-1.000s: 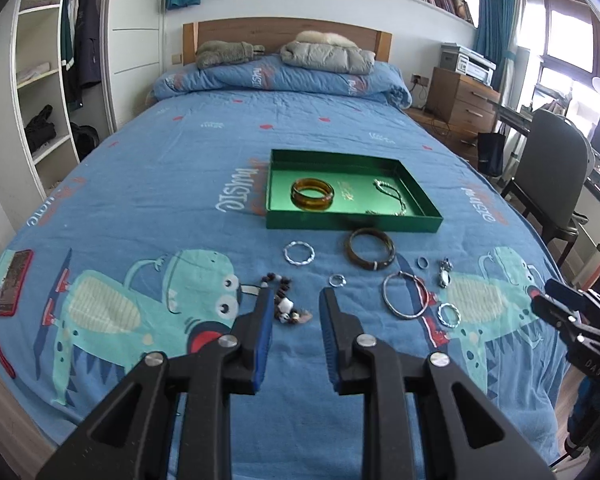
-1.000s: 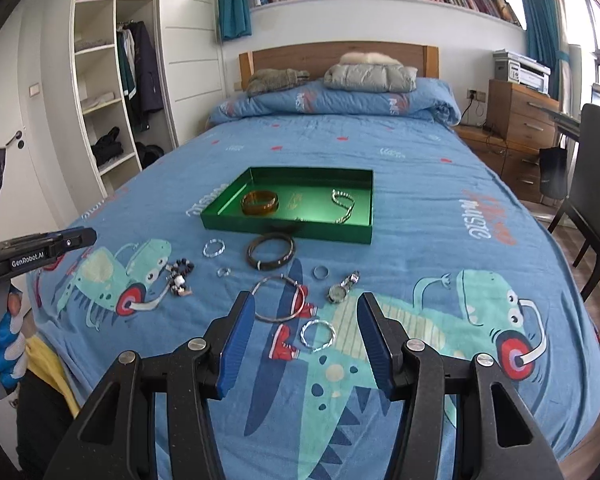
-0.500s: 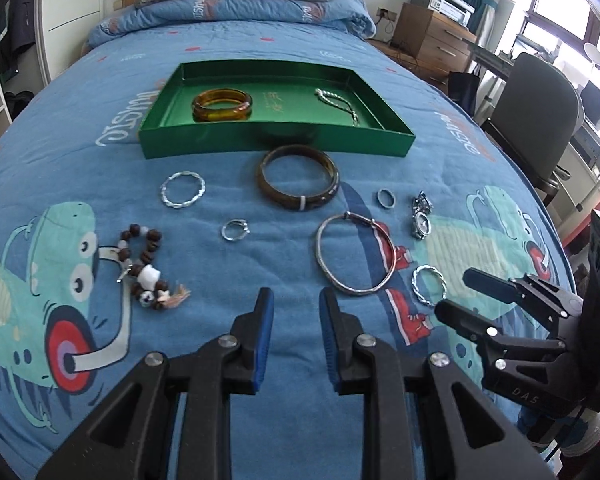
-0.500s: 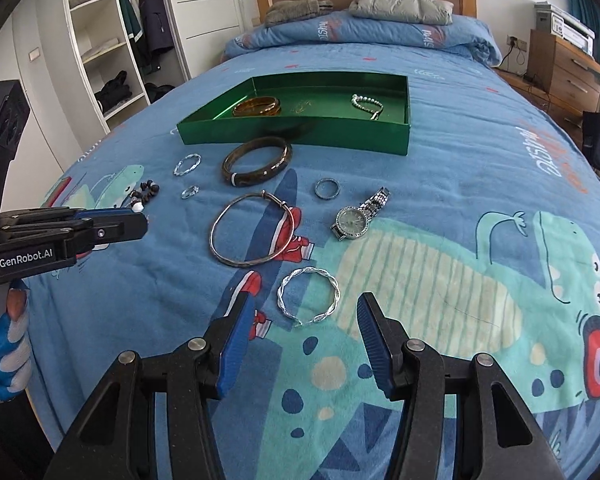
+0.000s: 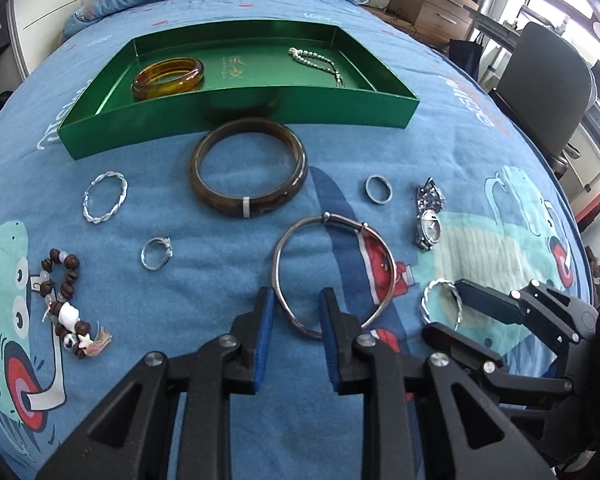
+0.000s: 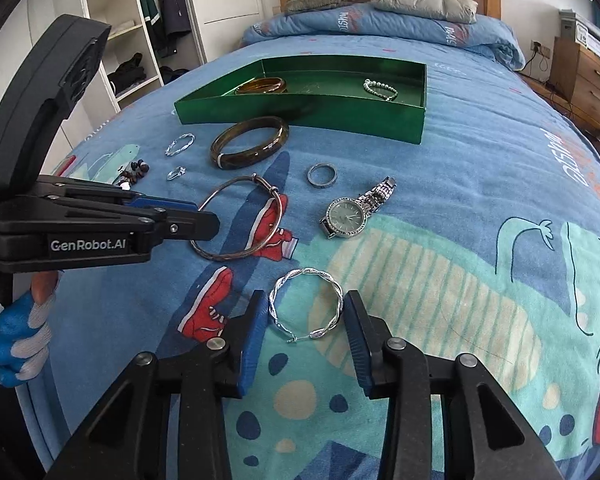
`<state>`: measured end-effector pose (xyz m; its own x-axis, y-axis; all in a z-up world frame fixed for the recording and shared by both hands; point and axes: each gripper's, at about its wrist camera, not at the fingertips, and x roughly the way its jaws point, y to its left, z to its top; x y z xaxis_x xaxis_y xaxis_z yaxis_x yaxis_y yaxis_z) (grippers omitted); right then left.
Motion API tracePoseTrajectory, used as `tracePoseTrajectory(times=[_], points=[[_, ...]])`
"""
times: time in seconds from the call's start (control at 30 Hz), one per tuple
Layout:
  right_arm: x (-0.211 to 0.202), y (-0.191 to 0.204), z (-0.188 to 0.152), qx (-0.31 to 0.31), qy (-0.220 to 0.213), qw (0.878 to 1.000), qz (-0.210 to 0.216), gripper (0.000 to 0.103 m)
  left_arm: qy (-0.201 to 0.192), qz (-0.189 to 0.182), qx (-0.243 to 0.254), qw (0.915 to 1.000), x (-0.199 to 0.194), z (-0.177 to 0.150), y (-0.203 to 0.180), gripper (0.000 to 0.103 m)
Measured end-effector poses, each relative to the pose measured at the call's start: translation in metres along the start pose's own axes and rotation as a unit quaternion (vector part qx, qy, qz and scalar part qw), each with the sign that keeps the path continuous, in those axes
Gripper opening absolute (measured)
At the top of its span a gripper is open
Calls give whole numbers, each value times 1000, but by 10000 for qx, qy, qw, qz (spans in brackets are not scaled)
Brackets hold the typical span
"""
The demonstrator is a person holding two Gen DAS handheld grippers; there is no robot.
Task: Organize jewelry
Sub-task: 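Grasp the plain silver bangle with the left tool while the right tool grasps the twisted silver bangle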
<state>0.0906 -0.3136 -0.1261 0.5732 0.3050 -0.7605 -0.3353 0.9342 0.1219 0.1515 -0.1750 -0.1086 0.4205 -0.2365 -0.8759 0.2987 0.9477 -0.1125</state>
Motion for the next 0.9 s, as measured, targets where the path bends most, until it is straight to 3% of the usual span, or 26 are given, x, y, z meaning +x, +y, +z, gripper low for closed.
tracePoseTrajectory(times=[0.1, 0.3, 0.5, 0.77, 0.9], points=[[-5, -5, -2, 135, -102, 9999, 13, 39, 9, 135, 135, 9998, 4, 2, -6, 21], [-22, -15, -5, 401, -327, 9987, -27, 38, -34, 348, 121, 9993, 4, 4, -8, 4], [-43, -19, -13, 538, -485, 9972, -191, 38, -269, 701, 400, 9964, -6, -3, -21, 3], [-67, -19, -23, 748, -704, 9938, -435, 38, -835, 1317, 1125, 9813, -34, -15, -46, 3], [-78, -18, -26, 843, -820, 9917, -518, 38, -1103, 1451, 1298, 9747, -54, -15, -54, 3]])
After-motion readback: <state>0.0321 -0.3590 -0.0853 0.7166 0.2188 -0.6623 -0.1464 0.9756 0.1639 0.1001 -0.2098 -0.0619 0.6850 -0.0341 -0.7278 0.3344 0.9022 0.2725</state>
